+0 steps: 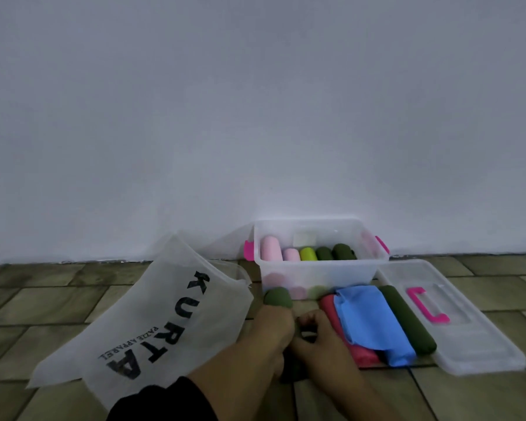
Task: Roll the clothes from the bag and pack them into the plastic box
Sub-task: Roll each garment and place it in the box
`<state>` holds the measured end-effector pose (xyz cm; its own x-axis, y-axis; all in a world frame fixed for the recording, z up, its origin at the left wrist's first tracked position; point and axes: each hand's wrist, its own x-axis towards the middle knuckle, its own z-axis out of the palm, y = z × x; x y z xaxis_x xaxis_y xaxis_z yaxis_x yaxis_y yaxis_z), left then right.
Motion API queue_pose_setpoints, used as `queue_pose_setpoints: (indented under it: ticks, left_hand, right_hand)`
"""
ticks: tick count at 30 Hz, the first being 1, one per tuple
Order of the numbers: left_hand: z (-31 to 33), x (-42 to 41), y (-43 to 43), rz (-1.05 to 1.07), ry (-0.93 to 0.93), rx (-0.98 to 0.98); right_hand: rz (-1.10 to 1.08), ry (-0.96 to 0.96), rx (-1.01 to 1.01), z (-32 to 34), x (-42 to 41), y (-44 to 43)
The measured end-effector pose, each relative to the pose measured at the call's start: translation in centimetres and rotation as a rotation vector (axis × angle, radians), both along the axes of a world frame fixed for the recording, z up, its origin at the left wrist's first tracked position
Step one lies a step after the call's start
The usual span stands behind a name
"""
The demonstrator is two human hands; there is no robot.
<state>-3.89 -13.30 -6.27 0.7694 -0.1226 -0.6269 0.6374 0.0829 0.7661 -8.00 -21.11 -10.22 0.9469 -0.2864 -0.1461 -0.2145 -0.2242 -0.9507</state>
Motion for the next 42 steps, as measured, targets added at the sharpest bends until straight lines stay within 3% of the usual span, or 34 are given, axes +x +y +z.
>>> queue_pose_setpoints:
  ticks: [2,5,9,11,13,15,19,25,31,37,42]
  left_hand:
    - [0.5,-0.1,-0.4,-0.035,-0.105,-0.024]
    - [1.7,1.3,-1.4,-0.085,-0.370,0.091]
    - [5.0,6.1,-2.0,-0.255,-0.638,0.285]
    - [5.8,9.1,-1.7,-0.333,-0.695,0.532]
    - [5.2,11.5,-0.8,-0.408,-0.706,0.867]
    - [4.0,12.7,-0.1,-0.524,-0.646,1.064]
    - [1.8,13.7,-0.3,-0.664,-0.597,1.086]
    - [2.1,14.0,-0.3,-0.688,-0.569,1.058]
    - [2.3,13.8,-0.2,-0.697,-0.580,1.053]
    - [2.3,13.9,-0.4,-0.673,-0.576,1.086]
    - [2.2,14.0,-0.5,-0.642,-0.576,1.079]
  right_hand:
    - [0.012,-0.006,0.175,0.5,0.2,-1.5]
    - [0.057,-0.078,0.415,2.4,1.5,-3.4]
    - [0.086,-0.191,0.481,6.6,5.4,-5.4]
    - [0.016,-0.199,0.474,8.1,8.3,-6.5]
    - [-0.069,-0.144,0.366,9.1,11.3,-7.4]
    - [-0.130,-0.033,0.153,9.6,14.0,-7.9]
    - [-0.059,0.234,-0.354,9.0,17.7,-7.3]
    - [0.260,0.384,-0.693,7.5,19.5,-4.8]
    - [0.347,0.418,-0.907,6.9,19.8,-5.1]
    - [0.377,0.457,-0.996,7.1,19.7,-4.5]
    - [0.389,0.383,-0.942,8.4,18.2,-5.2]
